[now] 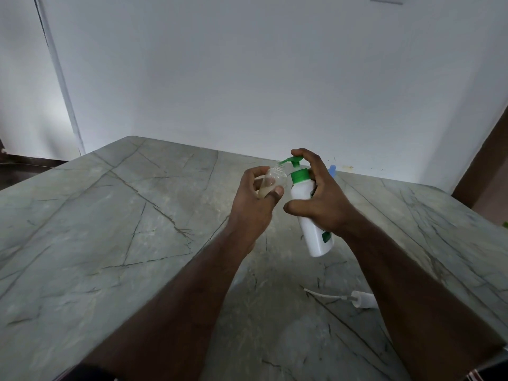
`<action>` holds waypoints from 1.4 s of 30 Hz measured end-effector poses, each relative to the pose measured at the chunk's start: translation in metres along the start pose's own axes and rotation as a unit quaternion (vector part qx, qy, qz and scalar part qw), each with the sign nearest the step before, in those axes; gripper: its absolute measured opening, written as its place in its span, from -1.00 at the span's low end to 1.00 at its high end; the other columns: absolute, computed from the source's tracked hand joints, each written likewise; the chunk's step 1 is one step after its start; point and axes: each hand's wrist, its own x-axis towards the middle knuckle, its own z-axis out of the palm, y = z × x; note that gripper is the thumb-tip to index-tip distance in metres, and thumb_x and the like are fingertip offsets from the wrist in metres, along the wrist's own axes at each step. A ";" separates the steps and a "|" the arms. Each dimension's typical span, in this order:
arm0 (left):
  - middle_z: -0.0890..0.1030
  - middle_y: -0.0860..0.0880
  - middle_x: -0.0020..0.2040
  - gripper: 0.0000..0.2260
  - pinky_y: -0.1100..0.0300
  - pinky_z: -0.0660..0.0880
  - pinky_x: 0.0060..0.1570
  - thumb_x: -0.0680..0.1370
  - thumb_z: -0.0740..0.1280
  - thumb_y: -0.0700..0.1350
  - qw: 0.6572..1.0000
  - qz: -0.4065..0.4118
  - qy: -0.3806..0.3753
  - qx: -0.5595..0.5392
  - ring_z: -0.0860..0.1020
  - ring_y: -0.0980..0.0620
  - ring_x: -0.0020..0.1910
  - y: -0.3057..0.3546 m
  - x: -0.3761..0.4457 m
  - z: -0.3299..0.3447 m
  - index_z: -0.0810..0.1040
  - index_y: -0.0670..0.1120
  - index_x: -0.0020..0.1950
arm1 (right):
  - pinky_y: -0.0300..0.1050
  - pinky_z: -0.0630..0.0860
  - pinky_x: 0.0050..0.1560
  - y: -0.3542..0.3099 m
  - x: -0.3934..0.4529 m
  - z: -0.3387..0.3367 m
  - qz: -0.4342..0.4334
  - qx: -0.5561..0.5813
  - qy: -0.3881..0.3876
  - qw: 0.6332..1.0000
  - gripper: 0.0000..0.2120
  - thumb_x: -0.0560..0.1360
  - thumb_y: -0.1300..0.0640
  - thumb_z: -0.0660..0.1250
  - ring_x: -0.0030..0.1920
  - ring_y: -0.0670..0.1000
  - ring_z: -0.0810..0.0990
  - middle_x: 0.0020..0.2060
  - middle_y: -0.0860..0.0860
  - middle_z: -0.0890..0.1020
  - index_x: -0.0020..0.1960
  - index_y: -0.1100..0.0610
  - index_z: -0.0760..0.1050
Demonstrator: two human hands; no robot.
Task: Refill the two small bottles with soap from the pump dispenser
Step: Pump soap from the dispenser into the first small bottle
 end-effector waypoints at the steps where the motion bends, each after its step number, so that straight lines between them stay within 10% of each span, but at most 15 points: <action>1: 0.48 0.12 0.24 -0.61 0.29 0.51 -0.09 0.59 0.39 -0.09 1.000 -0.001 0.002 -0.004 0.49 0.17 0.09 0.000 0.000 0.000 0.38 0.08 0.37 | -0.31 0.54 -0.12 0.000 -0.001 0.001 0.000 0.006 0.000 1.000 -0.06 0.19 0.13 0.48 0.00 -0.07 0.54 0.15 -0.26 0.39 0.45 -0.19 0.11; 18: 0.44 0.18 0.18 -0.60 0.30 0.51 -0.05 0.58 0.39 -0.10 1.000 0.004 0.000 -0.013 0.47 0.16 0.13 0.000 0.002 0.001 0.37 0.09 0.38 | -0.29 0.56 -0.19 0.008 -0.001 0.007 -0.016 0.073 0.015 0.997 -0.09 0.26 0.41 0.50 -0.09 -0.17 0.59 0.15 -0.10 0.49 0.42 -0.11 0.17; 23: 0.44 0.24 0.11 -0.61 0.41 0.45 -0.13 0.59 0.39 -0.11 1.000 0.018 -0.005 -0.012 0.47 0.22 0.08 0.001 0.001 0.000 0.37 0.08 0.37 | -0.12 0.62 -0.03 0.015 -0.001 0.014 -0.031 0.093 0.025 0.995 -0.03 0.24 0.37 0.53 0.08 0.06 0.59 0.26 0.01 0.46 0.46 -0.09 0.12; 42: 0.44 0.24 0.12 -0.61 0.38 0.45 -0.12 0.59 0.39 -0.10 1.000 0.014 -0.005 -0.014 0.48 0.22 0.08 -0.002 0.002 0.000 0.37 0.12 0.35 | -0.33 0.57 -0.05 0.016 0.000 0.011 -0.034 0.025 0.015 0.999 -0.03 0.26 0.26 0.54 0.05 -0.16 0.55 0.21 -0.22 0.42 0.47 -0.17 0.08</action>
